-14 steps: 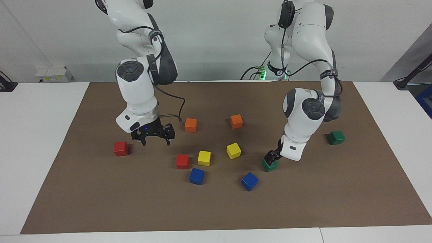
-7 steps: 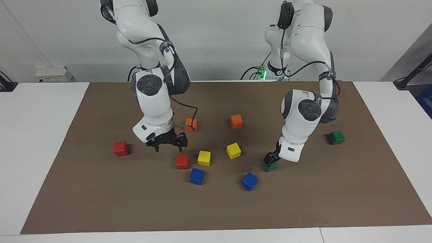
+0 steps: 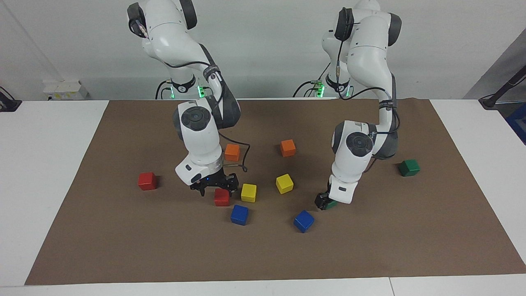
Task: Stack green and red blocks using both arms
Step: 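Grasp the other green cube with the left gripper while the right gripper grasps red, then carry the green cube onto the green while the right gripper carries red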
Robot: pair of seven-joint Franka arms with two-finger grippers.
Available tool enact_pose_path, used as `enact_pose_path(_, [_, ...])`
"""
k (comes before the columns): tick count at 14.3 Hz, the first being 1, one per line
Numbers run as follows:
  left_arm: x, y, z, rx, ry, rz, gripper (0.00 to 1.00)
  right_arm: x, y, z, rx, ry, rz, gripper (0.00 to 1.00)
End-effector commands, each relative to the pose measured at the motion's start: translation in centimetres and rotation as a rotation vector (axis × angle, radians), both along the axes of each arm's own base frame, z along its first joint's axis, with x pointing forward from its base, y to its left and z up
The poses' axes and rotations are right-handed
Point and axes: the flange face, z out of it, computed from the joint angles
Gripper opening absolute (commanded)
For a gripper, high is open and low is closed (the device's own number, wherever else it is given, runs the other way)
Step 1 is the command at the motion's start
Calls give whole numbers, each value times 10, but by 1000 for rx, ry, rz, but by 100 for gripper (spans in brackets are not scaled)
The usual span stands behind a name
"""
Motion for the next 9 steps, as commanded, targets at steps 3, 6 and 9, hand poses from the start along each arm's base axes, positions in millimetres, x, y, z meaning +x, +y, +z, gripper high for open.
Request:
enact_pose_path(3, [-4, 4, 3, 50, 24, 4, 0, -10, -2, -41, 1, -20, -11, 98])
enact_pose_path(6, [-1, 6, 11, 52, 32, 8, 0, -17, -2, -55, 2, -18, -9, 98])
enact_pose_path(9, [4, 26, 37, 47, 8, 22, 0, -23, -4, -66, 1, -12, -11, 98])
